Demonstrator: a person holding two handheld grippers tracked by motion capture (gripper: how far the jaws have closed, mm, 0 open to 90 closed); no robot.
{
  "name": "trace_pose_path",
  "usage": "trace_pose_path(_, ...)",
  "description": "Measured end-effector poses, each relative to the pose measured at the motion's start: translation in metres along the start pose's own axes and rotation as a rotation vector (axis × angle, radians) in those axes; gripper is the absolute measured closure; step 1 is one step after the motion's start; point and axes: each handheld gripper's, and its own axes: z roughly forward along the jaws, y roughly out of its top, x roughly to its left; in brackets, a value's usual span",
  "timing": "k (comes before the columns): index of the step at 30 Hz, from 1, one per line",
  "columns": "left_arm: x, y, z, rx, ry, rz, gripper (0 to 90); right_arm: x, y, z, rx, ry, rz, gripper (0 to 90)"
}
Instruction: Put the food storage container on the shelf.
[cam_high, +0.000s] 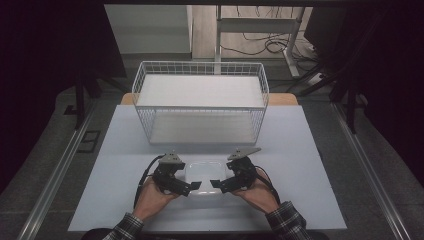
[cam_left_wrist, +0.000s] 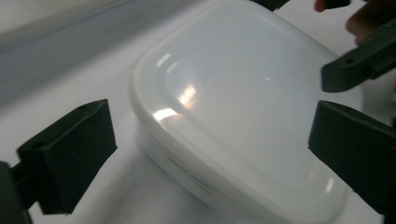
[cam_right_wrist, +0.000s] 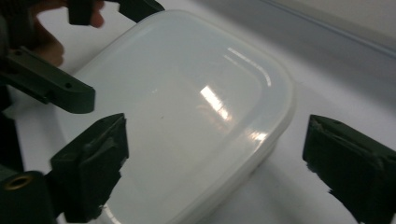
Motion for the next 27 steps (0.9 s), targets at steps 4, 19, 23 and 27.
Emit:
trace_pose_path(4, -0.010, -0.004, -0.004, 0.003, 0.015, 0.003, 8.1, 0.005, -0.004, -0.003, 0.028, 0.040, 0.048, 13.8)
trace_pose_path(19, -0.022, -0.020, -0.036, -0.063, 0.049, -0.132, 59.5, 0.012, -0.014, -0.035, 0.002, 0.011, 0.136, 60.8)
trace_pose_path(23, -0.022, -0.021, -0.036, -0.092, 0.052, -0.146, 64.7, 0.011, -0.016, -0.037, -0.039, 0.009, 0.186, 66.4)
trace_pose_path(27, -0.019, -0.023, -0.042, -0.170, 0.092, -0.172, 74.4, 0.007, -0.020, -0.039, -0.098, 0.045, 0.234, 78.0)
